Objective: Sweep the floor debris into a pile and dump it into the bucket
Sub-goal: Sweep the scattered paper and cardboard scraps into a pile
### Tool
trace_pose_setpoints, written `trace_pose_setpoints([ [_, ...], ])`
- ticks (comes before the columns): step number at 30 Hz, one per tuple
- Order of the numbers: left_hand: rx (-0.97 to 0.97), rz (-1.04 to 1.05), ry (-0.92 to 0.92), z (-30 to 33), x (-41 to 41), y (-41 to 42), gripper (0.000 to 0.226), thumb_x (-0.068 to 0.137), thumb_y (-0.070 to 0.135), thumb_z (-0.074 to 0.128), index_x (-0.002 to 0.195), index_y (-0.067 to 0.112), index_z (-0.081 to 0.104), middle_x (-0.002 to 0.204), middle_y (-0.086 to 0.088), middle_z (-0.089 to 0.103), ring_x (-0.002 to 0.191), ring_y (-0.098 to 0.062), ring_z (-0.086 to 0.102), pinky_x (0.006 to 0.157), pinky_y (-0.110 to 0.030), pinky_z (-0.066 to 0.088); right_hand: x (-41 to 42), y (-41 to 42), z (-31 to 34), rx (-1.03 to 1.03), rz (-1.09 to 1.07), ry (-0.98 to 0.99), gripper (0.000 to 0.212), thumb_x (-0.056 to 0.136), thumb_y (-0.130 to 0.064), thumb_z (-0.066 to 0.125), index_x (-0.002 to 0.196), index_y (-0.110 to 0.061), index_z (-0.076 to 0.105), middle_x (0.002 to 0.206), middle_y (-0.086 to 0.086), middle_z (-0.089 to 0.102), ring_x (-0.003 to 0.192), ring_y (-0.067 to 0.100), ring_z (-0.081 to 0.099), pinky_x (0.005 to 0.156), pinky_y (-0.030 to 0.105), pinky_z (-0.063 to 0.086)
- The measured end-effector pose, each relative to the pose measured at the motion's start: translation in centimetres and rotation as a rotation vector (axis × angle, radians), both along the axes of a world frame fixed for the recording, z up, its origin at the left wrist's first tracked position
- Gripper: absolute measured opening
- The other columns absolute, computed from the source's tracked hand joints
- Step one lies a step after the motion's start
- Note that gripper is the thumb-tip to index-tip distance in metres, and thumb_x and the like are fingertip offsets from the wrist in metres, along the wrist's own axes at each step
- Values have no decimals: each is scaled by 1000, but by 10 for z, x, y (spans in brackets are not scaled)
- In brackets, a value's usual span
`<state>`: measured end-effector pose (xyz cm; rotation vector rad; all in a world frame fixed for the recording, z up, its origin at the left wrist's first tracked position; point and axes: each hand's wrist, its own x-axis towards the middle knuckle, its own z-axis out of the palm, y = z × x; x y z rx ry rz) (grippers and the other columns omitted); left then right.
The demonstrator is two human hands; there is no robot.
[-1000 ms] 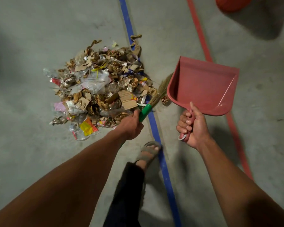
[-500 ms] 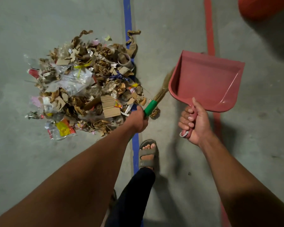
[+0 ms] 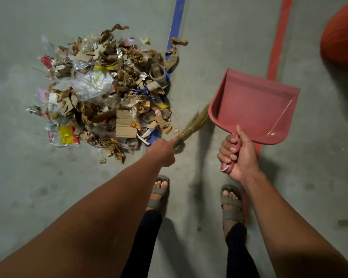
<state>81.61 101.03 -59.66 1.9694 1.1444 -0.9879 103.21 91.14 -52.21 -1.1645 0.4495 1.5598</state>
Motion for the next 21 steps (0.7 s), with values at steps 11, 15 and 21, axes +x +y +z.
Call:
trace_pose_setpoints([
  [11,154,117,-145,-42,26,-97,81,101,9,49,165,35,7,173,14,5,105,-33,64,71,-38,49,76,-29,-48,54,313,34,48,103,-52,51,67,-22,43,44,-7,30,30,5,25,31,19,23],
  [15,112,213,-200,-41,19,-166,87,103,12,49,161,47,-6,171,20,-1,88,-24,65,71,-42,59,83,-58,-48,19,379,19,47,104,-50,51,68,-21,40,43,-7,30,29,5,26,31,19,23],
  [21,82,279,-21,-38,-32,-205,94,93,-1,44,164,41,-1,172,16,0,99,-25,63,56,-35,51,54,-77,-47,-24,403,31,51,105,-50,49,62,-21,44,42,-7,29,28,5,25,30,19,21],
])
